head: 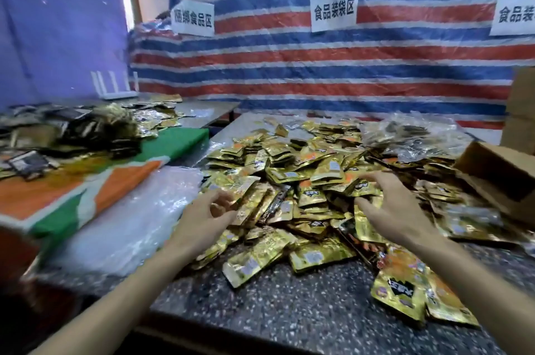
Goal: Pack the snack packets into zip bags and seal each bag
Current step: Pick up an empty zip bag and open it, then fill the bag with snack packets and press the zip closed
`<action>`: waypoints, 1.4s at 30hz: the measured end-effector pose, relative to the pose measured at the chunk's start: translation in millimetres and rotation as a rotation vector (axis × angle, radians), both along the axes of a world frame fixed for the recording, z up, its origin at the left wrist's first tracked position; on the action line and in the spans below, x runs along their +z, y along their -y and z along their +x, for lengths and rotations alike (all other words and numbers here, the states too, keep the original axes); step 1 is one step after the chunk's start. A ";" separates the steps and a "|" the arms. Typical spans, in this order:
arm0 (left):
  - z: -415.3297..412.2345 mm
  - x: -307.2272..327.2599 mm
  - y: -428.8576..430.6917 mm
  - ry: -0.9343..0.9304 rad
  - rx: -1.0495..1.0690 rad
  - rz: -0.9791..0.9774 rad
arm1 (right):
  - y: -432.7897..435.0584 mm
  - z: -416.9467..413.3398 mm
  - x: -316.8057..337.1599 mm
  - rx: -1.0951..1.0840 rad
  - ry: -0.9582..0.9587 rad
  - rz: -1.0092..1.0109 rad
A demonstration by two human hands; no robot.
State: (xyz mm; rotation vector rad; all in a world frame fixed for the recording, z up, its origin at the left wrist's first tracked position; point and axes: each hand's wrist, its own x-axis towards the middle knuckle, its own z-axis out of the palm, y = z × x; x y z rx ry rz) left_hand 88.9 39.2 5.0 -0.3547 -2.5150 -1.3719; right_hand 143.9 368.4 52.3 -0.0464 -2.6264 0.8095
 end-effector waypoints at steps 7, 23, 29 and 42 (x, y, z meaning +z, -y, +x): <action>-40.5 -19.9 91.1 0.216 0.551 -0.603 | 49.8 -17.9 -16.4 0.141 0.016 -0.017; -42.1 2.6 95.3 0.179 0.603 -0.582 | 62.9 -16.8 -30.7 0.223 0.032 -0.132; -50.8 20.1 115.1 0.443 0.468 -0.588 | 53.5 -11.1 -30.5 0.240 0.038 -0.153; -30.6 -15.9 92.6 0.099 0.540 -0.686 | 47.6 -5.6 -36.0 0.238 0.062 -0.168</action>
